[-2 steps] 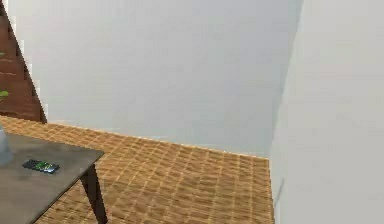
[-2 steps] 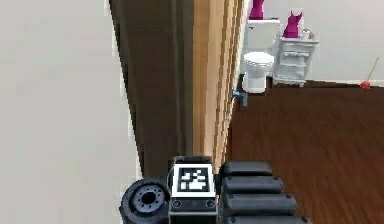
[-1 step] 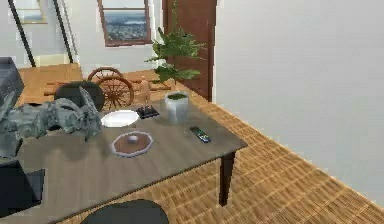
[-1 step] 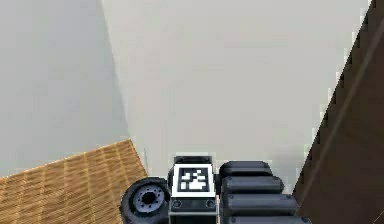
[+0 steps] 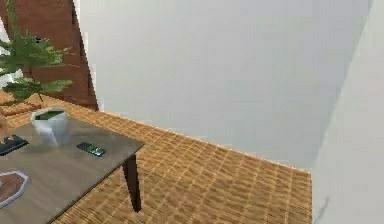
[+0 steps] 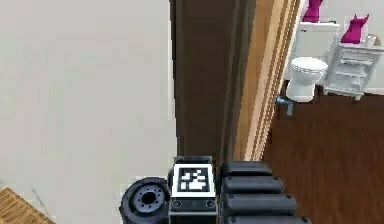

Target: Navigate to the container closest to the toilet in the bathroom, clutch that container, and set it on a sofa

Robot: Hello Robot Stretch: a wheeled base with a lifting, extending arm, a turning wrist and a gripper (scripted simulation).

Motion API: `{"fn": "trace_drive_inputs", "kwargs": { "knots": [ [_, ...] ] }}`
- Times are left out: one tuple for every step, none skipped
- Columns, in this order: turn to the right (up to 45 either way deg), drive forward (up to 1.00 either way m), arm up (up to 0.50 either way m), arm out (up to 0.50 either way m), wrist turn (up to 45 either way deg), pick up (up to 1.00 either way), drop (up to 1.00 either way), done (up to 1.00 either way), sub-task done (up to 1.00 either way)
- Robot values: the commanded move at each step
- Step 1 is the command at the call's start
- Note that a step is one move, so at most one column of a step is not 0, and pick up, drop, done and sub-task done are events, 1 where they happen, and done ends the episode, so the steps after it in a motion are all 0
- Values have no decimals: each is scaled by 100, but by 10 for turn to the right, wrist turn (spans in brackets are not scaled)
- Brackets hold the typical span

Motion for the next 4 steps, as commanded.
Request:
{"fn": "trace_drive_inputs", "kwargs": {
  "knots": [
    [0, 100, 0, 0, 0, 0, 0, 0, 0],
    [-150, 0, 0, 0, 0, 0, 0, 0, 0],
    [0, 35, 0, 0, 0, 0, 0, 0, 0],
    [-450, 0, 0, 0, 0, 0, 0, 0, 0]
  ]
}}
